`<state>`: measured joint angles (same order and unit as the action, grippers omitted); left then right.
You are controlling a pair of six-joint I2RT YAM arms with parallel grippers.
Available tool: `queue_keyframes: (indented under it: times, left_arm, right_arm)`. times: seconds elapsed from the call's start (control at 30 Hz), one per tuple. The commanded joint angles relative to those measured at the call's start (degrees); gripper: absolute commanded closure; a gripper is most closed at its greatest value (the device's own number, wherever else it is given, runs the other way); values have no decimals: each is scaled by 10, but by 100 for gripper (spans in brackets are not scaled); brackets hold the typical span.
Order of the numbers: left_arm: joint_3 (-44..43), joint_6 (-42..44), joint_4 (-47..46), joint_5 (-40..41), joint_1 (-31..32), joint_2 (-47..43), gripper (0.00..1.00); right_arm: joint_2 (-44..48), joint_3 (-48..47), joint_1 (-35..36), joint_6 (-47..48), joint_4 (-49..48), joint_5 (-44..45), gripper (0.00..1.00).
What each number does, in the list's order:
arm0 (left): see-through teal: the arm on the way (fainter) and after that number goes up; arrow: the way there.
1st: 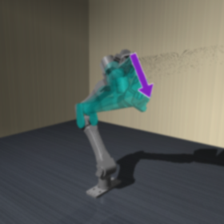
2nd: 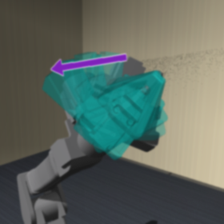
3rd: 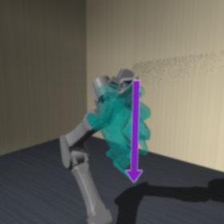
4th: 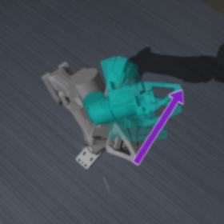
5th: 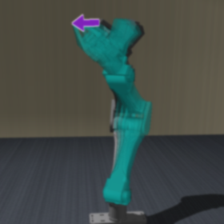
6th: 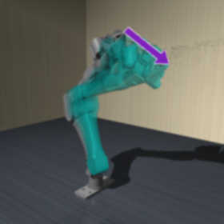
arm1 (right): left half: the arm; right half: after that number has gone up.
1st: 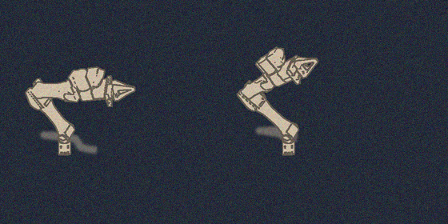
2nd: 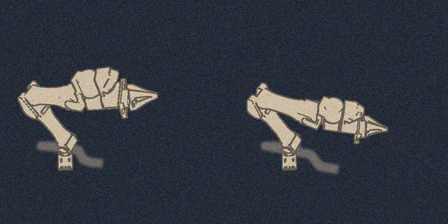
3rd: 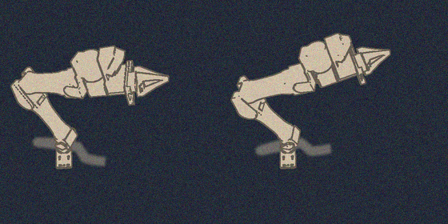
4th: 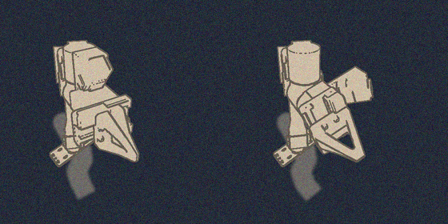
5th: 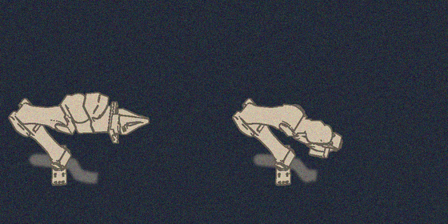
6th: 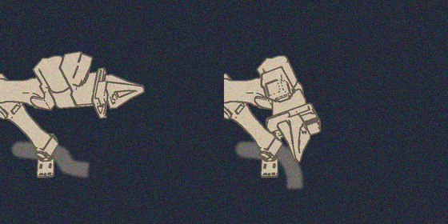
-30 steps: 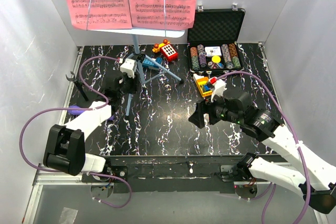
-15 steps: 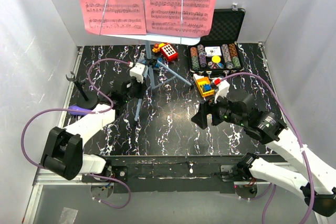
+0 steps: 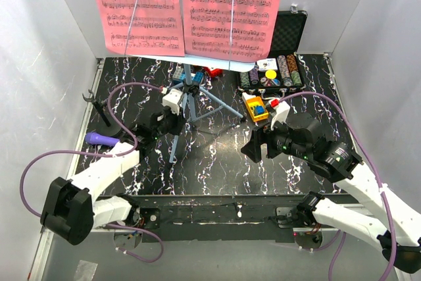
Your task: Pack up the instrument practice props
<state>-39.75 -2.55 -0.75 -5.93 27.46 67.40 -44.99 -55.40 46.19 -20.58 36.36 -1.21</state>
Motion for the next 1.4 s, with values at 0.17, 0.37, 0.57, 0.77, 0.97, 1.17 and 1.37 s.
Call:
queue_keyframes:
  times: [0.17, 0.37, 0.57, 0.77, 0.97, 1.17, 1.37]
  left_arm:
    - [-2, -22, 4, 4, 27, -46, 59]
    - [-9, -30, 49, 43, 27, -90, 31]
    - [-20, -97, 133, 163, 27, -168, 2]
    - [-23, -246, 230, 235, 26, -242, 2]
    - [-10, -182, 212, -19, 28, -285, 6]
    - [-48, -148, 161, -128, 35, -337, 12]
    - [-138, -157, 115, -221, 38, -279, 18]
  right_arm:
    - [12, -23, -1, 5, -4, 28, 6]
    - [17, -38, -1, 22, 19, 50, 6]
    - [25, -44, -2, 41, 40, 80, 5]
    - [30, -32, -1, 36, 45, 133, 4]
    - [61, -38, -4, 20, 51, 217, 2]
    - [62, -66, -20, 33, 56, 205, 2]
    - [64, -90, -45, 33, 53, 232, 2]
